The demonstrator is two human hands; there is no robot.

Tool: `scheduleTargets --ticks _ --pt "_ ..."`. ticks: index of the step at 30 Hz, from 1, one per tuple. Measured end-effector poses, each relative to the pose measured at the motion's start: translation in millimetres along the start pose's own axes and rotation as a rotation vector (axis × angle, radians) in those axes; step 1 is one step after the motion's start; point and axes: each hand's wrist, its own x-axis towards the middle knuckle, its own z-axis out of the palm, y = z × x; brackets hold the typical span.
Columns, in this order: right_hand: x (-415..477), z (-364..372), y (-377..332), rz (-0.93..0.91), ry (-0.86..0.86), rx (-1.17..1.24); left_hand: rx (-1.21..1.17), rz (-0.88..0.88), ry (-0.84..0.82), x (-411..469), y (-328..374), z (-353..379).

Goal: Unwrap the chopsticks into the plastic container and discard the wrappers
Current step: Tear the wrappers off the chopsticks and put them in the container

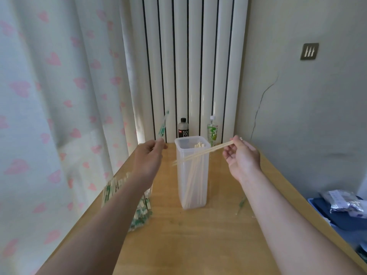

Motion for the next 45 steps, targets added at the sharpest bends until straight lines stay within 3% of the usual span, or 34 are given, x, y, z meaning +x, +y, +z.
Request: scheduleTargets --ticks 7,11,15,19,23,29,36,40,45 --pt "26 29 -36 -0.264 0.156 0.030 -0.077 -0.060 0.046 7 -1 -6" --pt "35 44 -31 -0.507 0.124 -0.324 -0.039 -0.049 0.010 7 -6 -10" --pt "25 47 6 -0.678 -0.087 -0.738 -0.042 -0.067 -0.038 6 -10 -12" --pt "14 48 34 -0.747 -0.231 -1.003 -0.037 -0.075 -0.081 2 -12 -16" --pt "18 47 41 -0.803 -0.263 -1.212 -0.006 -0.075 -0.122 -2 -13 -19" --pt "24 22 13 -0.707 -0.111 -1.120 -0.135 -0.204 -0.305 -13 -1 8" --pt "53 -91 -18 -0.459 0.162 -1.199 -0.089 -0.342 -0.593 -35 -10 96" --pt "66 -166 -15 -0.281 0.189 -1.381 -0.001 -0.427 -0.643 -43 -37 156" --pt "71 -230 8 -0.185 0.065 -1.771 0.289 -0.374 -0.580 -33 -82 216"
